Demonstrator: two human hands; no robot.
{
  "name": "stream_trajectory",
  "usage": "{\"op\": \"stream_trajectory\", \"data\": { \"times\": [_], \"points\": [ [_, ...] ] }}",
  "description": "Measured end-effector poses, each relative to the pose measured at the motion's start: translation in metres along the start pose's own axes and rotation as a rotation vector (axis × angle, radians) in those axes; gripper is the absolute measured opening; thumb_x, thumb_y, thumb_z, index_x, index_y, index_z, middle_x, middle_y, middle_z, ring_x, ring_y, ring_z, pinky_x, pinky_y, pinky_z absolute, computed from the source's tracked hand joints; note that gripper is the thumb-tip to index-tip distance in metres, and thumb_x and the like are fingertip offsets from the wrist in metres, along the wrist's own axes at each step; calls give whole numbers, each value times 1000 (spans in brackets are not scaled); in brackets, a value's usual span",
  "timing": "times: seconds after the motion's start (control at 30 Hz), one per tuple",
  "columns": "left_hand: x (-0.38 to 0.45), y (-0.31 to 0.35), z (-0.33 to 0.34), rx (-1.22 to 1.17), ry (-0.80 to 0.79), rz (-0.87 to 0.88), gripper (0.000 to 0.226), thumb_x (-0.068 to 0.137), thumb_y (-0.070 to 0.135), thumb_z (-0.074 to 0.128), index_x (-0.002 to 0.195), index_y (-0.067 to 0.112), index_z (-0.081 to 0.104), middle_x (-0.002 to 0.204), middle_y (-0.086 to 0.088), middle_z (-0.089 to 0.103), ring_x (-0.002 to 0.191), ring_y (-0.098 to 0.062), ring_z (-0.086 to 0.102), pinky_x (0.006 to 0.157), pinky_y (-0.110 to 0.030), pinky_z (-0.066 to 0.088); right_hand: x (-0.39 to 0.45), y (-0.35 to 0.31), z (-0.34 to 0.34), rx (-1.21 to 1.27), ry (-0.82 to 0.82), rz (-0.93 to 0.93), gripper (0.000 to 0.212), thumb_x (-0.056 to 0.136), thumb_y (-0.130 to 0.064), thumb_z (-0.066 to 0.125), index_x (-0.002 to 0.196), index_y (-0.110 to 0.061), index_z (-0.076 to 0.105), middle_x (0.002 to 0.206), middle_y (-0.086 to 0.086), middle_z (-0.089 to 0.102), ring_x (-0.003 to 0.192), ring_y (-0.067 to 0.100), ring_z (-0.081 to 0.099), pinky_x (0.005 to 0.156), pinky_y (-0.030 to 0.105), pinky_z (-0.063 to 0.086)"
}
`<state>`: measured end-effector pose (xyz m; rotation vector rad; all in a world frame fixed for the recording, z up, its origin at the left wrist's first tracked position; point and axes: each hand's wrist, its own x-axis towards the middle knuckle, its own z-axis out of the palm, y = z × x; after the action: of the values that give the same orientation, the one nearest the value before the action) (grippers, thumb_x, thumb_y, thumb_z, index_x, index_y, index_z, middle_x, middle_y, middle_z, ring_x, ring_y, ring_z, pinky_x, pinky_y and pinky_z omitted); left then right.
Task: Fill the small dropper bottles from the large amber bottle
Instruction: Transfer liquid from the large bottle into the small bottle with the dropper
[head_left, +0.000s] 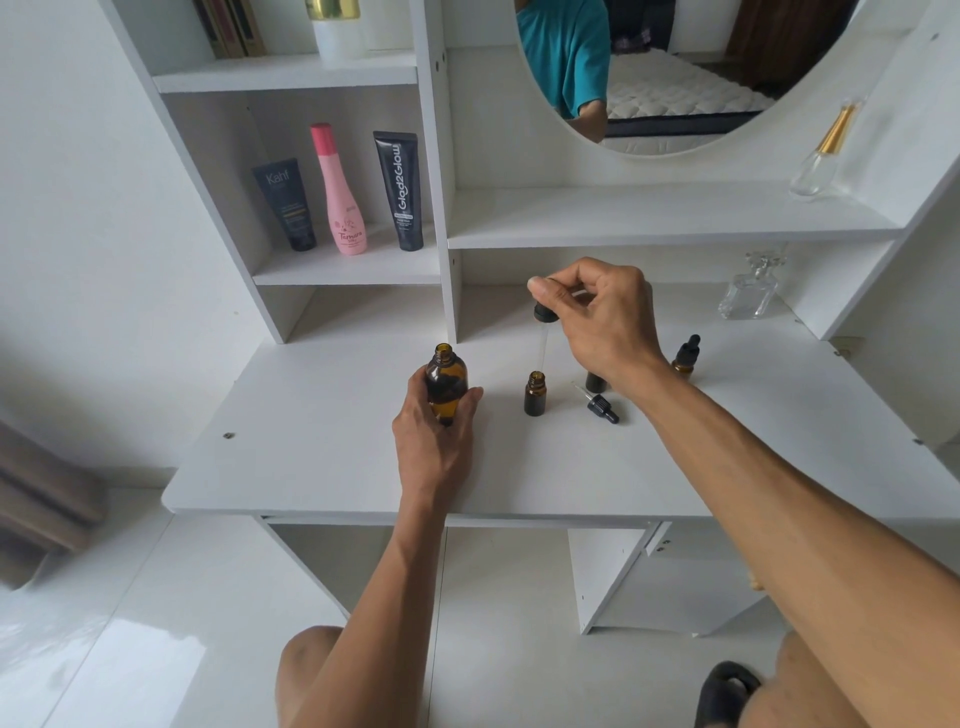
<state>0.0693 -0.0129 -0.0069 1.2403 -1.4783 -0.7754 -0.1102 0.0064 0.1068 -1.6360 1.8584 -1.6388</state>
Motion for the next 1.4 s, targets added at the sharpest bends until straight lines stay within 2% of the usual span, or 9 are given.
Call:
{"op": "stream_trajectory", "data": {
  "times": [0.2, 0.43, 0.7, 0.83, 0.97, 1.2, 1.3, 1.4],
  "points": [
    [1, -2, 1, -1, 0, -6, 37, 88, 35, 73, 120, 30, 56, 98, 12, 68, 85, -13, 67, 70, -11, 44, 1, -2, 0, -14, 10, -10, 22, 87, -37, 73, 80, -16, 74, 74, -6, 73, 74, 9, 69, 63, 10, 46],
    [0, 0, 0, 0, 1, -17, 37, 88, 32, 74, 121, 27, 57, 94, 14, 65, 80, 1, 62, 66, -1, 39, 1, 0, 1, -15, 12, -5, 24, 87, -38, 73, 79, -16, 74, 73, -7, 73, 72, 9, 69, 62, 10, 45],
    [1, -1, 0, -4, 1, -17, 37, 88, 34, 74, 120, 28, 57, 96, 11, 69, 82, -10, 66, 66, -3, 41, -1, 0, 1, -26, 10, 9, 25, 87, -37, 73, 79, -14, 74, 71, -6, 73, 71, 10, 69, 63, 14, 47],
    [0, 0, 0, -6, 2, -25, 38, 88, 34, 74, 122, 28, 57, 95, 14, 67, 82, -7, 65, 66, -2, 41, -2, 0, 1, -12, 5, 4, 25, 87, -37, 73, 80, -13, 74, 71, -7, 73, 73, 11, 71, 69, 22, 52],
    [0, -1, 1, -4, 0, -19, 35, 88, 33, 74, 118, 29, 56, 95, 11, 68, 81, -8, 66, 65, -3, 41, -2, -5, -2, 37, 23, 9, 22, 88, -36, 73, 80, -15, 74, 74, -8, 74, 76, 12, 71, 71, 24, 55],
    [0, -1, 1, -8, -2, -18, 38, 88, 34, 73, 121, 30, 56, 96, 15, 67, 82, -7, 66, 68, -6, 44, 7, -35, 5, 213, 34, -5, 14, 86, -33, 76, 82, -19, 73, 77, -8, 74, 77, 11, 73, 71, 43, 61],
    [0, -2, 1, -12, -7, -27, 37, 88, 36, 73, 120, 32, 55, 99, 14, 68, 84, -9, 66, 74, -18, 49, 10, -54, 17, 263, 13, -22, 16, 85, -31, 76, 83, -16, 74, 78, -6, 75, 78, 12, 74, 71, 45, 61],
    [0, 0, 1, -11, -9, -21, 33, 88, 35, 73, 115, 35, 54, 95, 17, 66, 83, -5, 64, 70, -11, 45, 11, -68, 28, 295, -21, -36, 13, 86, -30, 76, 81, -19, 74, 76, -7, 75, 74, 9, 74, 70, 44, 62]
  ]
}}
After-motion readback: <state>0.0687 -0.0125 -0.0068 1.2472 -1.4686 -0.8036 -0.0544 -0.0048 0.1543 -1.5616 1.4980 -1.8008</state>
